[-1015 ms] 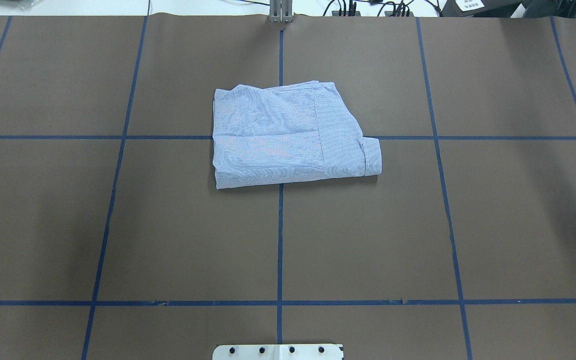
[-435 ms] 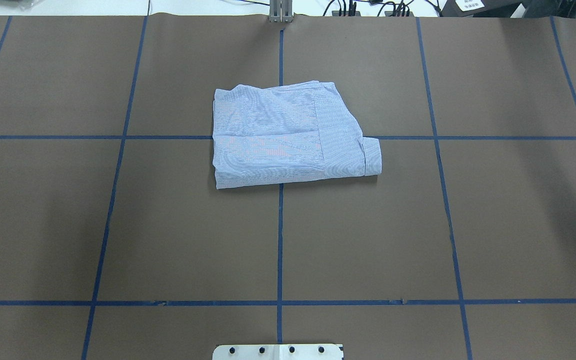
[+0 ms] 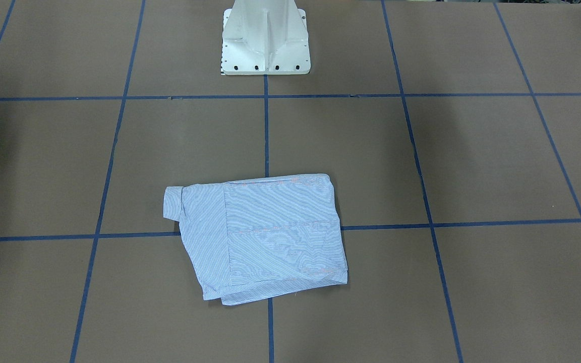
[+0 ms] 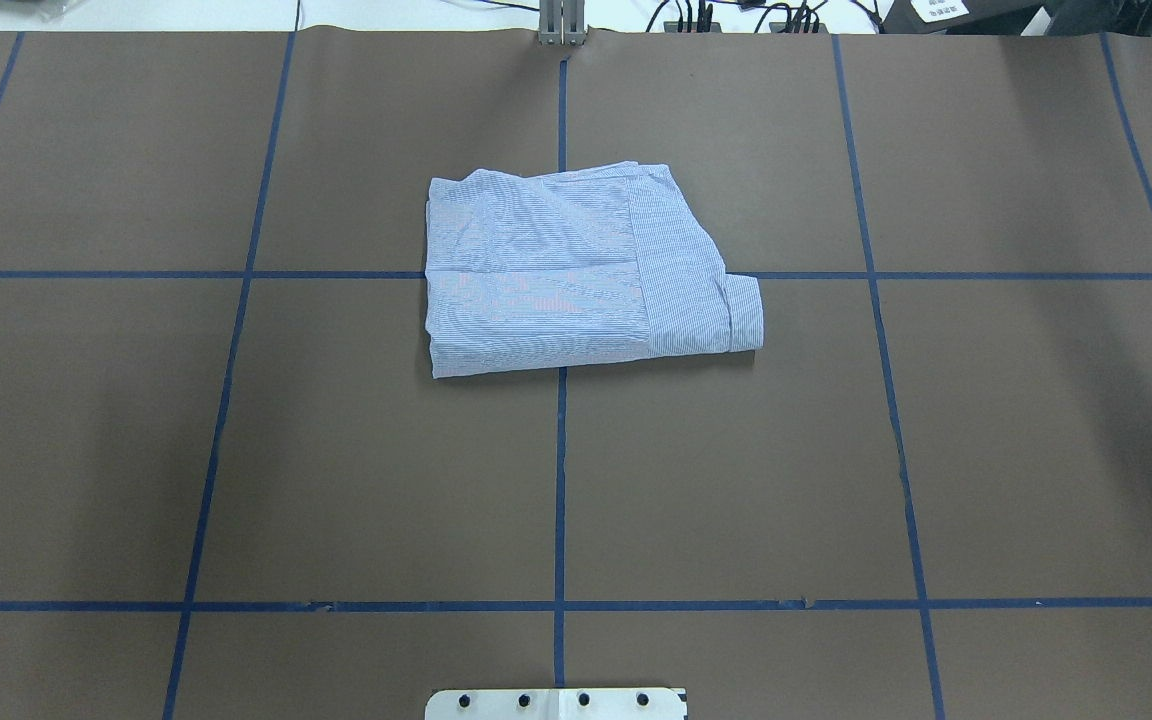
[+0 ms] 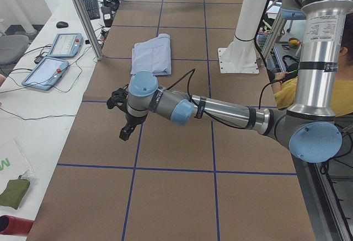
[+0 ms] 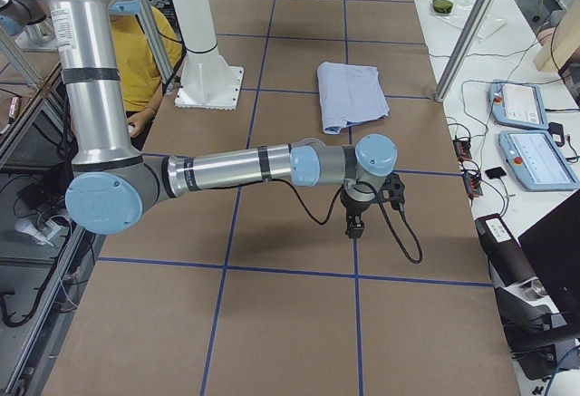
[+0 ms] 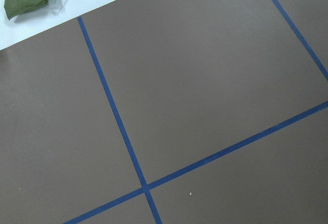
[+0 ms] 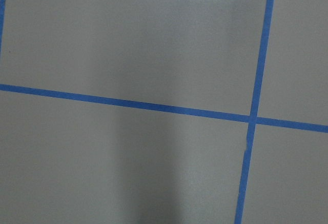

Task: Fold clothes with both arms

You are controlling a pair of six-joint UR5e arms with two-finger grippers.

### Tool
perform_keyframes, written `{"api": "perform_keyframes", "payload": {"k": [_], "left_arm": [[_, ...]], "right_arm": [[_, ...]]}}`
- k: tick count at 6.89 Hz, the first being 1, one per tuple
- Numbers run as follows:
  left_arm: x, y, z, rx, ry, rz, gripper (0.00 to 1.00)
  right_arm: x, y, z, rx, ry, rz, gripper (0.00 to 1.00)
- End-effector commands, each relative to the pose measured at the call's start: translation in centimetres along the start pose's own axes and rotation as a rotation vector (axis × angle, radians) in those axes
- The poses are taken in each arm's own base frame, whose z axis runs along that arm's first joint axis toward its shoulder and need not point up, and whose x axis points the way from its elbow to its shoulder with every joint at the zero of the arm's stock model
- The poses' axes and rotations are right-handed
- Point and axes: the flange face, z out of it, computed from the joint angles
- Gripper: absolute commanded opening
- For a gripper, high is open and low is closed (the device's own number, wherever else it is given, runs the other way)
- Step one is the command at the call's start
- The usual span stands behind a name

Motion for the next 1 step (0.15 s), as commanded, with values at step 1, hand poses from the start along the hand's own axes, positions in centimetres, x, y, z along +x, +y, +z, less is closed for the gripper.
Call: {"api": "perform_keyframes", "payload": {"k": [1], "left_arm": [[0.13,-0.13,-0.15,0.02,-0.003,0.021,0.99]], "right_arm": [[-0.26,-0.03,0.08,-0.001,-0.002,-0.003,1.0]]}}
